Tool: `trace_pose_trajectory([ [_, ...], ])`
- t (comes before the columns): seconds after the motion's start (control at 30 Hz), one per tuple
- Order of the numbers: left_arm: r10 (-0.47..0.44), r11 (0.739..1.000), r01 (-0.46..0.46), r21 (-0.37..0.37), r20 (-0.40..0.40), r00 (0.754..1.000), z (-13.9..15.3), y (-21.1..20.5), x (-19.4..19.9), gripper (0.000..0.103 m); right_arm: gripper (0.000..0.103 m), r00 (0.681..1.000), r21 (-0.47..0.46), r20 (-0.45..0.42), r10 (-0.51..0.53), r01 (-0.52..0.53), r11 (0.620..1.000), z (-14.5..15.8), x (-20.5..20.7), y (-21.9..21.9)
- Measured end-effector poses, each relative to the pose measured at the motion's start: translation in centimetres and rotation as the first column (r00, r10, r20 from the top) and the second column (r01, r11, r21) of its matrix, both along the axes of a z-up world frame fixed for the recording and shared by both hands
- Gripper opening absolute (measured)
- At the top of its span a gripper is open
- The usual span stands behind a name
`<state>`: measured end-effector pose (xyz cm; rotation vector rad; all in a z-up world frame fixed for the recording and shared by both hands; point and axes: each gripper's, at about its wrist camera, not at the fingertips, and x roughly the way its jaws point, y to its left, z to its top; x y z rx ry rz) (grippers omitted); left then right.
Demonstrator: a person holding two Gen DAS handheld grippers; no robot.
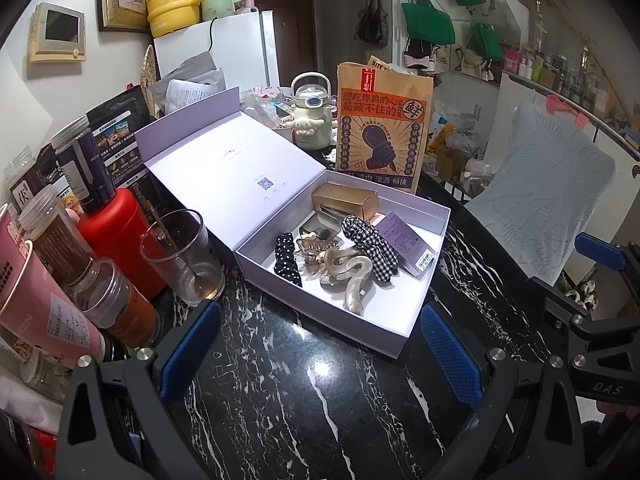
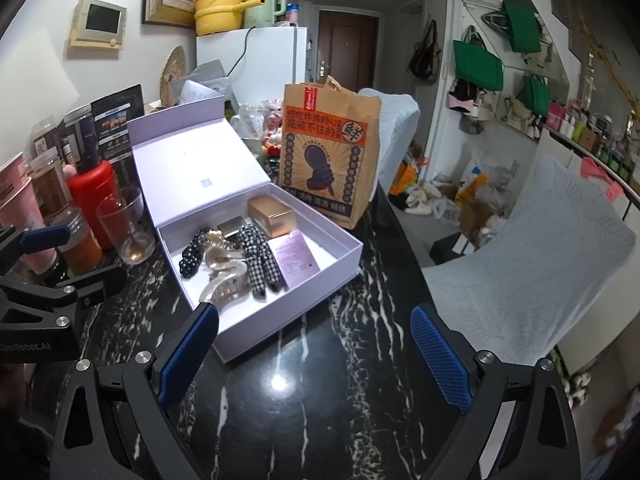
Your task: Organize rigid objects
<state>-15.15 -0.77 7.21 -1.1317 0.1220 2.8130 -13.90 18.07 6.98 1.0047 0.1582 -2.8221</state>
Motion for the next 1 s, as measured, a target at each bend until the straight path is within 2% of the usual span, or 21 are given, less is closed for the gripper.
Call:
trace_pose_trajectory([
  [1.0,-0.008,1.000,0.008,0.000,0.036,0.999,-0.88,0.18,-0.37,0.102,0.098,1.000,0.014,0.025,0.000,0.000,1.000,-0.46,-0.34,-0.06],
])
